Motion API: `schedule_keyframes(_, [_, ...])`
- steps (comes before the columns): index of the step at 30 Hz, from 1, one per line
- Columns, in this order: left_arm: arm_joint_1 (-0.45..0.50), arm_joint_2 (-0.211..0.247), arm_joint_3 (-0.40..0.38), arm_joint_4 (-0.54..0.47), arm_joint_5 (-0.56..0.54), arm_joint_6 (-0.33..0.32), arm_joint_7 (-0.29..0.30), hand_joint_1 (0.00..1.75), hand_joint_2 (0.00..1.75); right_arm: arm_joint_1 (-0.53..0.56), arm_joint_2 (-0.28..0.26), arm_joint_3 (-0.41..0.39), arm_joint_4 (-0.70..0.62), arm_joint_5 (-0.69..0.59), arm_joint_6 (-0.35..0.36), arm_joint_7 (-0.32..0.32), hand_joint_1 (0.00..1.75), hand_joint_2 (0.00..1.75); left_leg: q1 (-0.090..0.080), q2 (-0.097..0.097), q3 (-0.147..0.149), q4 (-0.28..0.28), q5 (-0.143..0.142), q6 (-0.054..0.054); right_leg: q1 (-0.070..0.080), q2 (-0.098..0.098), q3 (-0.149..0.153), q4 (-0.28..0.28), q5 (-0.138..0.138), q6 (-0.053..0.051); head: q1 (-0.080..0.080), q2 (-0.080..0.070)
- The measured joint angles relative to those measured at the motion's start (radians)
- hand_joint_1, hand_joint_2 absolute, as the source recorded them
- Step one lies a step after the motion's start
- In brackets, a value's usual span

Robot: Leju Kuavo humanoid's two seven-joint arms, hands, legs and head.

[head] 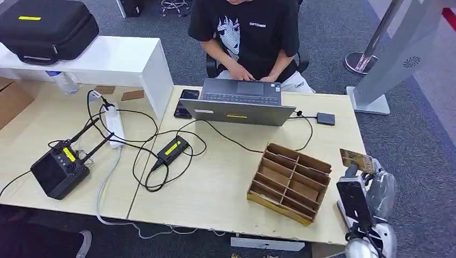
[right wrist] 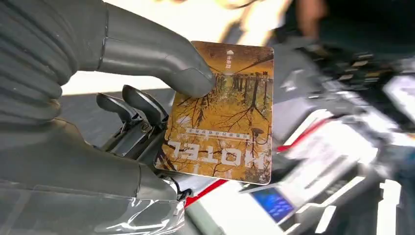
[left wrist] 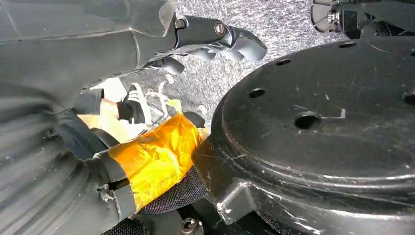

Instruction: Pass the card to the sensor for recognition and then transmit it.

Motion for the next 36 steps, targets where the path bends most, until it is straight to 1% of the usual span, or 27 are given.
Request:
schedule_keyframes(3, [0.000,0.000,0.000,0.000,0.001,0.000,0.000,0.00,1.75,-0.001,0.000,-0.003,0.004,0.005,-0.001,0.005,1.75,1.75,0.000,0.000,0.000,0.000,0.000,0.000,0.000,0.000,0.000,0.000,0.000,0.000,0.000,0.000])
schedule_keyframes(4, [0.001,0.000,0.000,0.000,0.014,0.000,0.002,0.00,1.75,-0.008,-0.002,-0.071,0.074,0.093,-0.006,0.062,1.75,1.75,0.000,0.000,-0.001,0.000,0.000,0.000,0.000,0.000,0.000,0.000,0.000,0.000,0.000,0.000])
schedule_keyframes(5, [0.001,0.000,0.000,0.000,0.016,0.000,0.002,0.00,1.75,-0.010,-0.002,-0.084,0.087,0.107,-0.007,0.069,1.75,1.75,0.000,0.000,-0.001,0.000,0.000,0.000,0.000,0.000,0.000,0.000,0.000,0.000,0.000,0.000])
schedule_keyframes(6, [0.002,0.000,0.000,0.000,0.019,0.000,0.002,0.00,1.75,-0.016,-0.005,-0.130,0.134,0.128,-0.008,0.079,1.75,1.75,0.000,0.000,-0.001,0.000,0.000,0.000,0.000,0.000,0.000,0.000,0.000,0.000,0.000,0.000])
schedule_keyframes(7, [0.002,0.000,-0.002,0.000,0.022,-0.001,0.003,0.00,1.75,-0.026,-0.007,-0.154,0.172,0.177,0.016,0.123,1.75,1.75,0.000,0.000,-0.001,0.000,0.000,0.000,0.000,0.000,0.000,0.000,0.000,0.000,0.000,0.000])
schedule_keyframes(8, [0.002,0.002,-0.010,0.000,0.031,-0.009,0.009,0.00,1.75,-0.055,-0.021,-0.153,0.256,0.204,0.137,0.144,1.75,1.75,0.000,0.000,0.000,0.000,0.000,0.000,0.000,0.000,0.000,0.000,0.000,0.000,0.000,0.000])
schedule_keyframes(10, [0.001,0.005,-0.018,0.000,0.034,-0.016,0.010,0.00,1.75,-0.073,-0.032,-0.141,0.312,0.218,0.171,0.157,1.75,1.75,0.000,0.000,0.000,0.000,0.000,0.000,0.000,0.000,0.000,0.000,0.000,0.000,0.000,0.000])
schedule_keyframes(15, [0.001,0.011,-0.026,0.000,0.037,-0.029,0.011,0.00,1.75,-0.121,-0.053,-0.119,0.408,0.219,0.192,0.160,1.75,1.75,0.000,0.001,0.001,0.000,0.000,0.000,0.000,0.001,0.002,0.000,0.000,0.000,0.000,0.000])
schedule_keyframes(20, [0.002,0.014,-0.029,0.000,0.040,-0.035,0.011,0.00,1.75,-0.149,-0.066,-0.103,0.449,0.215,0.196,0.160,1.75,1.75,0.000,0.001,0.003,0.000,0.000,0.000,0.000,0.001,0.002,0.000,0.000,0.000,0.000,0.000])
schedule_keyframes(23, [0.002,0.016,-0.033,0.000,0.044,-0.036,0.008,0.00,1.75,-0.151,-0.071,-0.096,0.455,0.201,0.184,0.152,1.75,1.75,0.000,0.001,0.003,0.000,0.000,0.000,0.000,0.001,0.002,0.000,0.000,0.000,0.000,0.000])
schedule_keyframes(26, [0.004,0.015,-0.035,0.000,0.053,-0.035,0.004,0.00,1.75,-0.144,-0.071,-0.095,0.446,0.181,0.146,0.136,1.75,1.75,0.000,0.001,0.003,0.000,0.000,0.000,0.000,0.001,0.002,0.000,0.001,0.001,0.000,0.000])
schedule_keyframes(28, [0.005,0.014,-0.036,0.000,0.058,-0.034,0.002,0.00,1.75,-0.124,-0.070,-0.088,0.417,0.170,0.124,0.120,1.75,1.75,0.000,0.000,0.002,0.000,0.002,0.001,0.000,0.000,0.003,0.000,0.001,0.001,0.000,0.000])
schedule_keyframes(31, [0.009,0.011,-0.037,0.000,0.067,-0.031,-0.004,0.00,1.75,-0.088,-0.059,-0.070,0.321,0.144,0.074,0.096,1.75,1.75,0.000,0.000,0.001,0.000,0.002,0.001,0.000,-0.001,0.002,0.000,0.001,0.001,0.000,0.000])
schedule_keyframes(33, [0.009,0.009,-0.038,0.000,0.071,-0.028,-0.006,0.00,1.75,-0.076,-0.052,-0.055,0.261,0.134,0.066,0.091,1.75,1.75,0.000,0.000,0.001,0.000,0.002,0.001,0.000,0.000,0.002,0.000,0.001,0.001,0.000,0.000])
schedule_keyframes(34, [0.009,0.008,-0.040,0.000,0.073,-0.027,-0.006,0.00,1.75,-0.065,-0.048,-0.044,0.222,0.117,0.055,0.075,1.75,1.75,0.000,0.000,0.000,0.000,0.002,0.001,0.000,0.000,0.002,0.000,0.001,0.001,0.000,0.000])
schedule_keyframes(36, [0.011,0.008,-0.043,0.000,0.075,-0.026,-0.009,0.00,1.75,-0.054,-0.039,-0.017,0.157,0.102,0.009,0.031,1.75,1.75,0.000,0.000,-0.001,0.000,0.002,0.001,0.000,0.000,0.001,0.001,0.001,0.001,0.000,0.000])
